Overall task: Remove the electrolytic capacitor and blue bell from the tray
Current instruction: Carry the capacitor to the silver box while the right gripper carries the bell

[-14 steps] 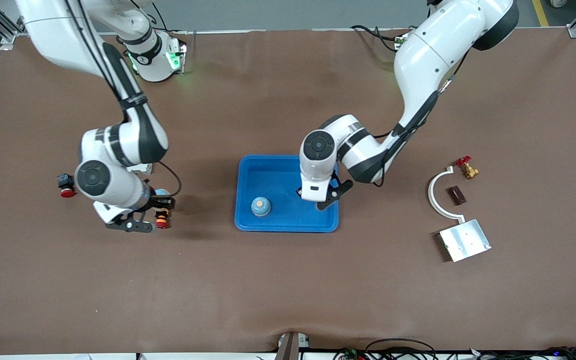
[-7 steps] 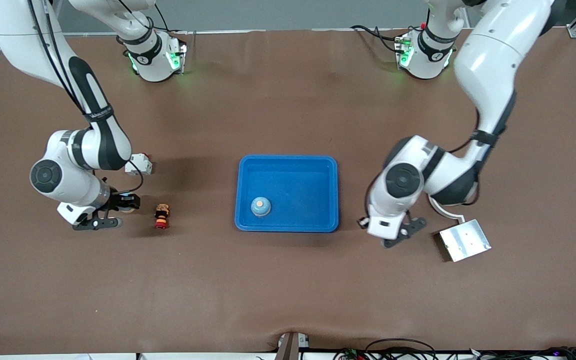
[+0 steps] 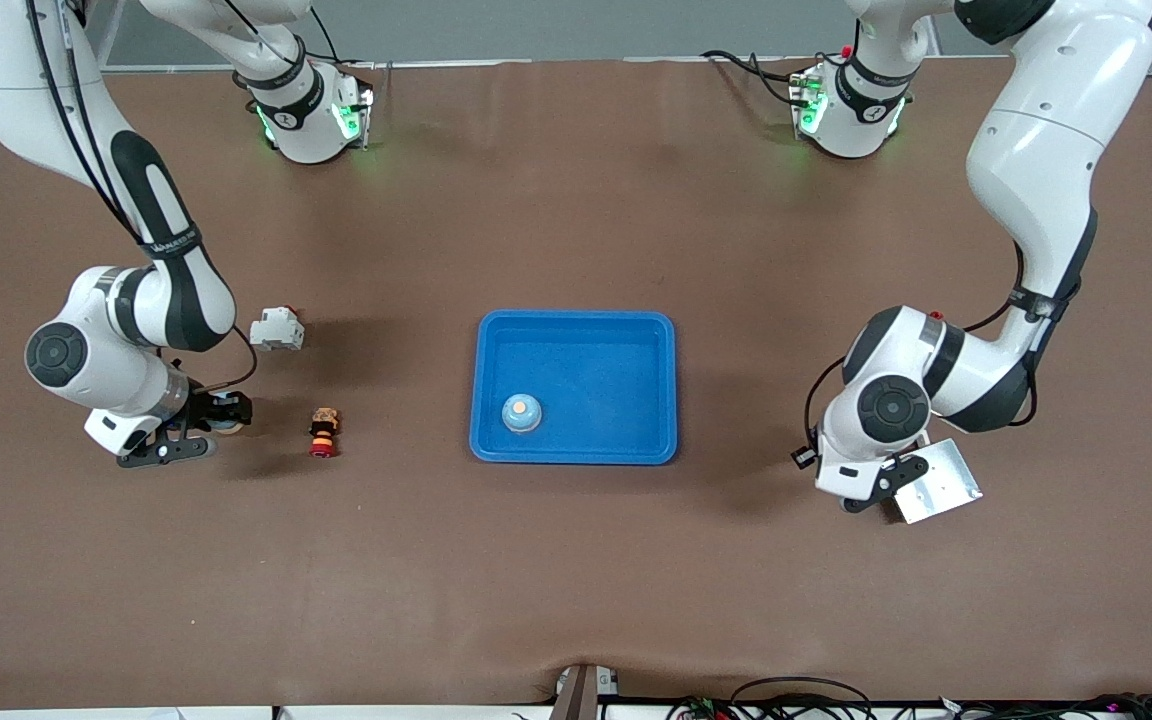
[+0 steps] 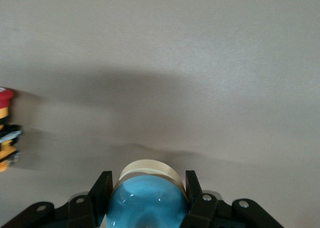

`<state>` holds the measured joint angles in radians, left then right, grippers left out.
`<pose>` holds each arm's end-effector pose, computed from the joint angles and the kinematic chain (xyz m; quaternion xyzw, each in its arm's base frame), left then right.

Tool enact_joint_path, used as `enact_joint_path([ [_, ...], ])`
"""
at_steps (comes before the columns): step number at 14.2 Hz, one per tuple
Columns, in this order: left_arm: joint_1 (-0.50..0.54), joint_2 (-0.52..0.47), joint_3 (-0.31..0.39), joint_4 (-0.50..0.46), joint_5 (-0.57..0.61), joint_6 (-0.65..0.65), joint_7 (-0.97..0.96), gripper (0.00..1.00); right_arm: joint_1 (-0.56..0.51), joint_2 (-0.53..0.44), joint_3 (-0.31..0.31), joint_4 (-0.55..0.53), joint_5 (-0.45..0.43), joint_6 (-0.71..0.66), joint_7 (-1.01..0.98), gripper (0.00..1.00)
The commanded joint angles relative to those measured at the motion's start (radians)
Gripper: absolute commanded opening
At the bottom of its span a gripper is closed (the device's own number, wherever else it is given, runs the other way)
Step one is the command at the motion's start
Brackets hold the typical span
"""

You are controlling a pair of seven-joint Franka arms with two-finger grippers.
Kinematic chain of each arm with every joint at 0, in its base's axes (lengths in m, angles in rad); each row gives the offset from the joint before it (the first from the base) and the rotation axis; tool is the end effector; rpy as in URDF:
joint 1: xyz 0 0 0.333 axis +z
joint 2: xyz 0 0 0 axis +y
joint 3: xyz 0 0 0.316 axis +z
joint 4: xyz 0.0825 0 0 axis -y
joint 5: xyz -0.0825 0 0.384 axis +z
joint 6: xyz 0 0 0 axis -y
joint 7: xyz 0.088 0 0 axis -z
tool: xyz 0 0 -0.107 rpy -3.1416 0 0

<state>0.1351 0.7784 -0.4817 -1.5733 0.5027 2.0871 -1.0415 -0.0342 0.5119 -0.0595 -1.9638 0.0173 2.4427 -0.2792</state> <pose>0.6609 -0.1674 0.2063 -0.9654 -0.2469 0.0353 0.0766 0.6107 -0.0563 0.2078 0.9958 0.0895 -0.0174 0.0060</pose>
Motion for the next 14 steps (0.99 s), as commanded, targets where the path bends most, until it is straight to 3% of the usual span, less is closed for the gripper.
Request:
enact_joint_path([
  [1, 0.0, 0.025, 0.017, -0.001, 0.023, 0.045, 0.003, 0.0, -0.052, 0.078, 0.02, 0.083, 0.0, -0.005, -0.041, 0.0],
  [8, 0.04, 0.012, 0.029, -0.053, 0.023, 0.042, 0.049, 0.0, -0.017, 0.108, 0.021, 0.123, 0.032, -0.013, 0.034, 0.0],
  [11, 0.044, 0.002, 0.043, -0.053, 0.023, 0.031, 0.049, 0.18, -0.009, 0.12, 0.023, 0.128, 0.032, -0.007, 0.054, 0.0],
  [12, 0.052, -0.007, 0.043, -0.053, 0.023, 0.028, 0.058, 0.18, -0.007, 0.129, 0.021, 0.132, 0.032, -0.002, 0.054, 0.0],
  [13, 0.054, -0.011, 0.043, -0.053, 0.023, 0.018, 0.072, 0.26, -0.003, 0.143, 0.023, 0.14, 0.036, -0.004, 0.054, 0.0],
  [14, 0.054, -0.017, 0.043, -0.053, 0.023, -0.001, 0.087, 0.67, -0.001, 0.151, 0.021, 0.146, 0.05, -0.002, 0.054, 0.0],
])
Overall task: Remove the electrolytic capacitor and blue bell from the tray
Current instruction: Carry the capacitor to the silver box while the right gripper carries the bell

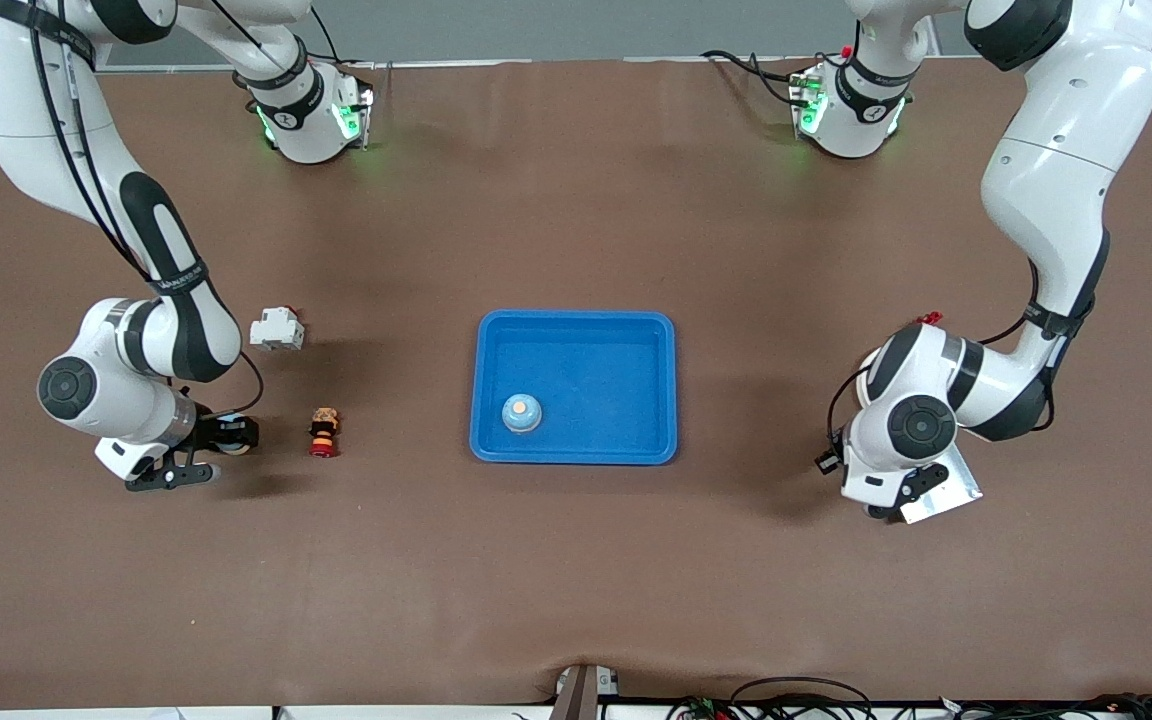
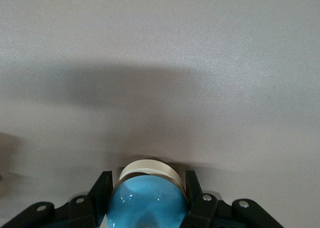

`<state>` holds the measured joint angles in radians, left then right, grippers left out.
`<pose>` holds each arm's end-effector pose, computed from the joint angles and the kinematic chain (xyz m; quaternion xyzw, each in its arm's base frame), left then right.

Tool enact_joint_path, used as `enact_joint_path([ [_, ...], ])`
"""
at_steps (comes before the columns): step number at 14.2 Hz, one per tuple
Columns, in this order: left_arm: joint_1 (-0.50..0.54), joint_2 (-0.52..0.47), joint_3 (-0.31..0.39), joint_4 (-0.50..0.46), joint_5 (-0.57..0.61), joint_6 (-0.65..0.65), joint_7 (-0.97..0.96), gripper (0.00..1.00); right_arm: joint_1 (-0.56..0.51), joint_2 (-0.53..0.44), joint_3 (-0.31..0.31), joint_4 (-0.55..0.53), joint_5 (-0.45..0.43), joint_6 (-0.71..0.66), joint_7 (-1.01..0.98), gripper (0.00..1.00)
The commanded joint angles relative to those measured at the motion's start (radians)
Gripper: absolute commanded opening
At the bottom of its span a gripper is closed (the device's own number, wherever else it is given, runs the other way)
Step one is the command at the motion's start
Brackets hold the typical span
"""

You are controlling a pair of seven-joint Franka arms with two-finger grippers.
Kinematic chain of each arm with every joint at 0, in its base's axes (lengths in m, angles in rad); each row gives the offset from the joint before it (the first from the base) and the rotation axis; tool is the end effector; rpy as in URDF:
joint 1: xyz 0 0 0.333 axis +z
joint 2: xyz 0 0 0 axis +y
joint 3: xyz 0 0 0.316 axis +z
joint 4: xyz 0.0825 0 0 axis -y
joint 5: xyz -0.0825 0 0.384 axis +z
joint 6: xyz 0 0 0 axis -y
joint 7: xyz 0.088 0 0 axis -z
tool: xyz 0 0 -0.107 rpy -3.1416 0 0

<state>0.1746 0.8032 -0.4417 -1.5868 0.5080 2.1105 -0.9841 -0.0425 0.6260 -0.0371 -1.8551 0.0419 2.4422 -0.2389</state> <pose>0.6646 -0.1214 0.1800 -0.9641 -0.2470 0.0470 0.0856 0.6346 -0.0495 0.1780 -0.9976 -0.0666 0.0185 0.0052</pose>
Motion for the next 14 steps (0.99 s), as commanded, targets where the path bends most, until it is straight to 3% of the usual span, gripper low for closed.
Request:
enact_joint_path([
  [1, 0.014, -0.045, -0.002, -0.039, 0.017, -0.041, 0.03, 1.0, 0.015, 0.043, -0.001, 0.04, 0.042, -0.003, 0.012, 0.0],
  [3, 0.012, -0.074, -0.014, -0.03, 0.007, -0.052, 0.027, 1.0, 0.029, 0.052, -0.001, 0.04, 0.065, -0.002, 0.018, 0.0],
  [4, 0.017, -0.096, -0.044, -0.024, -0.003, -0.052, 0.027, 1.0, 0.03, 0.054, -0.001, 0.043, 0.067, -0.002, 0.044, 0.05],
  [5, 0.008, -0.108, -0.067, -0.009, -0.003, -0.052, 0.01, 1.0, 0.036, 0.054, -0.001, 0.051, 0.066, -0.003, 0.091, 0.95],
  [6, 0.0, -0.125, -0.074, 0.008, -0.002, -0.053, 0.012, 1.0, 0.039, 0.051, -0.003, 0.051, 0.058, -0.005, 0.096, 1.0],
  [10, 0.008, -0.205, -0.133, 0.079, 0.0, -0.055, 0.079, 1.0, 0.044, 0.041, -0.003, 0.068, 0.049, -0.015, 0.069, 1.0],
  [14, 0.009, -0.294, -0.135, 0.119, 0.0, -0.067, 0.218, 1.0, 0.078, -0.002, -0.006, 0.192, 0.044, -0.275, 0.07, 1.0],
])
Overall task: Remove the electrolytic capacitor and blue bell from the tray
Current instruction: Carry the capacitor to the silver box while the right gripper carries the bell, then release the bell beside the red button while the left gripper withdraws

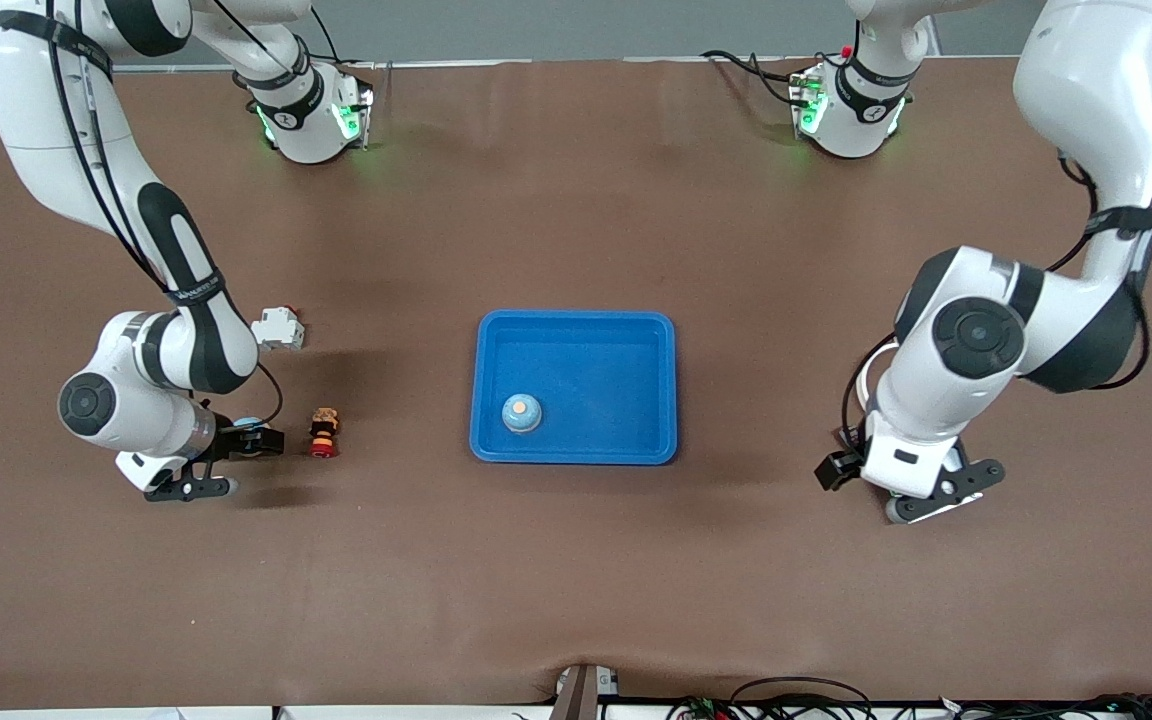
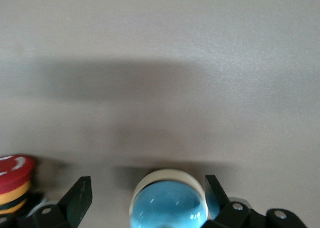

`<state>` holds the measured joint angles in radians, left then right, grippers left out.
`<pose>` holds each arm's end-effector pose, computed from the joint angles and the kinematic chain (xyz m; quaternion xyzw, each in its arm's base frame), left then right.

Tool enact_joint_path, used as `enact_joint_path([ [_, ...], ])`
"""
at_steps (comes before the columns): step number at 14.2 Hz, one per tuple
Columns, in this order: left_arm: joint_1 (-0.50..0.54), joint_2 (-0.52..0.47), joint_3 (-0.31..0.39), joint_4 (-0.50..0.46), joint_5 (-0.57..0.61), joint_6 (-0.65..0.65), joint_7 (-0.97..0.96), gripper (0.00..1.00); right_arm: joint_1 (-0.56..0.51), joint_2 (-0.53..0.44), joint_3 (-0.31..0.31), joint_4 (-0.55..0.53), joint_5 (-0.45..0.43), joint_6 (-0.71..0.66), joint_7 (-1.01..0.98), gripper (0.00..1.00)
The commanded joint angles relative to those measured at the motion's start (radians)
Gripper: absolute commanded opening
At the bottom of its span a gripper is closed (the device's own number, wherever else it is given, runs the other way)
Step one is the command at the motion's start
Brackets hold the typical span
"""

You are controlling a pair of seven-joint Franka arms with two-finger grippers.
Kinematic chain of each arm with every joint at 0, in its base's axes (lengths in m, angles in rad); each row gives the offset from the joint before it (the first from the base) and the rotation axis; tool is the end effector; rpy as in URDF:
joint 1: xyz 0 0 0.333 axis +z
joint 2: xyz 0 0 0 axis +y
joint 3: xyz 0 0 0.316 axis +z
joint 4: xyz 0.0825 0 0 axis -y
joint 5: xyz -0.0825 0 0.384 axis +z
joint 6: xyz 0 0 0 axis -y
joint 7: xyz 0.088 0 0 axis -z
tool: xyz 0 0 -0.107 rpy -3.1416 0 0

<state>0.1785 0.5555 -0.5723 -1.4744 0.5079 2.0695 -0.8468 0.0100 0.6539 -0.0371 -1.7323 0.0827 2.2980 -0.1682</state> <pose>0.6871 -0.1786 0.4065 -0.9807 -0.1615 -0.1056 0.0324 0.6592 -0.0141 0.1966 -0.9979 -0.0450 0.0416 0.0224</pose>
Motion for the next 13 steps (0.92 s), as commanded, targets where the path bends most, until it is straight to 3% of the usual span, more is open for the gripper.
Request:
enact_joint_path([
  [1, 0.006, -0.078, -0.003, 0.002, 0.009, -0.029, 0.138, 1.0, 0.042, -0.042, -0.007, 0.095, 0.003, -0.19, 0.03, 1.0],
  [4, 0.036, -0.185, -0.009, 0.0, -0.015, -0.115, 0.234, 1.0, 0.143, -0.103, -0.004, 0.062, 0.008, -0.21, 0.311, 1.0],
  [7, 0.065, -0.278, -0.021, 0.005, -0.15, -0.201, 0.314, 1.0, 0.312, -0.123, 0.0, 0.056, 0.022, -0.192, 0.692, 1.0],
  [10, 0.118, -0.356, -0.017, 0.005, -0.286, -0.238, 0.466, 1.0, 0.437, -0.111, 0.0, 0.076, 0.061, -0.115, 0.919, 1.0],
  [13, 0.069, -0.457, 0.127, -0.011, -0.42, -0.29, 0.633, 1.0, 0.533, -0.038, -0.001, 0.123, 0.054, -0.045, 1.084, 1.0],
])
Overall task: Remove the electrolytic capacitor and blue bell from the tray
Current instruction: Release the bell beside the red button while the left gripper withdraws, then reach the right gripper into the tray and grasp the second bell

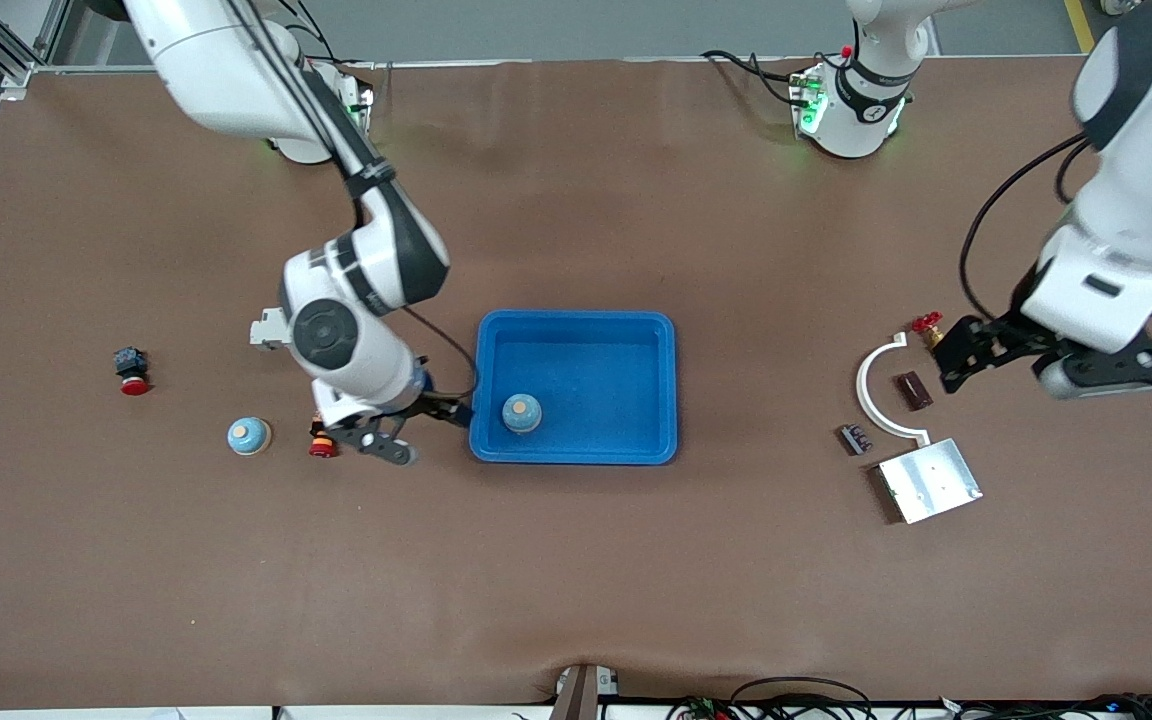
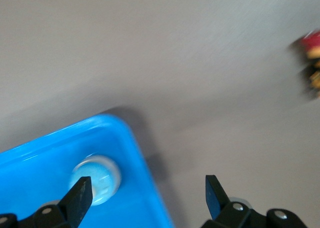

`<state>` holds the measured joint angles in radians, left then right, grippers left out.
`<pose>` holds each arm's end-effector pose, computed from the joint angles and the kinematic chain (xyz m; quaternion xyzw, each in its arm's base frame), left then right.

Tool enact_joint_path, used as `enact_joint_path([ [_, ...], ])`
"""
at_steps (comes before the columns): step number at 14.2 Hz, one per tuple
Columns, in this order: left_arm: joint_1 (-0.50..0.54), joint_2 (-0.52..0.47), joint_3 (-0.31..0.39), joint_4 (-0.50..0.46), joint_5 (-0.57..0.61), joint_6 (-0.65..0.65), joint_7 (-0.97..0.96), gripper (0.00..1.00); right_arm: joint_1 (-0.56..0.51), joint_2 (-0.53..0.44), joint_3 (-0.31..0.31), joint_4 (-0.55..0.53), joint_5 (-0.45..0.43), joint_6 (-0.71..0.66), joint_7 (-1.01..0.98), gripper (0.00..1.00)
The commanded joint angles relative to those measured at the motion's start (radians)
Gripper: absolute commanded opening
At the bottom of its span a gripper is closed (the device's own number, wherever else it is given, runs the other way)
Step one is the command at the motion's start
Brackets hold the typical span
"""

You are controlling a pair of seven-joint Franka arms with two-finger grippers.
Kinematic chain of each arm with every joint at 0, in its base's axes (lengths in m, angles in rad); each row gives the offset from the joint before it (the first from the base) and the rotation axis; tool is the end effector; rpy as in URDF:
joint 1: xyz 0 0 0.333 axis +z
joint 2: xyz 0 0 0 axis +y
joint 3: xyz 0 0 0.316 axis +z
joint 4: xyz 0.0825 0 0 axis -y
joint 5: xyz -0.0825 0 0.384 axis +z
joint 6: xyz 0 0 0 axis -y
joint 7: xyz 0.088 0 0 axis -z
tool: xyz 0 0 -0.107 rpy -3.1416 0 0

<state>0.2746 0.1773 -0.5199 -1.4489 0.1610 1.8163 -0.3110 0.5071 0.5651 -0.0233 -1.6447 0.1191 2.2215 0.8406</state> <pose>0.6165 -0.1107 0.6154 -0.9932 -0.0295 -0.1122 0.0059 0.6044 0.3240 0.2872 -0.9767 0.2106 0.0207 0.0363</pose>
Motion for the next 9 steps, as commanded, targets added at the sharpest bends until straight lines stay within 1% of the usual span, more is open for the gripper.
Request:
enact_joint_path([
  [1, -0.057, -0.1, 0.128, -0.036, -0.096, -0.082, 0.131, 1.0, 0.06, 0.077, -0.017, 0.042, 0.014, 0.058, 0.112, 1.0],
  [3, -0.159, -0.165, 0.245, -0.059, -0.12, -0.156, 0.142, 1.0, 0.085, 0.12, -0.017, 0.051, 0.014, 0.116, 0.159, 1.0],
  [5, -0.271, -0.234, 0.37, -0.123, -0.136, -0.172, 0.18, 1.0, 0.114, 0.171, -0.018, 0.089, 0.011, 0.133, 0.21, 1.0],
  [6, -0.302, -0.264, 0.42, -0.155, -0.158, -0.176, 0.211, 1.0, 0.122, 0.192, -0.02, 0.112, 0.01, 0.133, 0.23, 1.0],
  [7, -0.311, -0.289, 0.452, -0.188, -0.181, -0.177, 0.228, 1.0, 0.126, 0.203, -0.02, 0.126, 0.01, 0.133, 0.236, 1.0],
  [8, -0.313, -0.311, 0.461, -0.212, -0.19, -0.18, 0.233, 1.0, 0.128, 0.211, -0.02, 0.134, 0.01, 0.135, 0.238, 1.0],
  [9, -0.31, -0.315, 0.462, -0.215, -0.19, -0.202, 0.228, 1.0, 0.13, 0.222, -0.02, 0.14, 0.011, 0.135, 0.239, 1.0],
])
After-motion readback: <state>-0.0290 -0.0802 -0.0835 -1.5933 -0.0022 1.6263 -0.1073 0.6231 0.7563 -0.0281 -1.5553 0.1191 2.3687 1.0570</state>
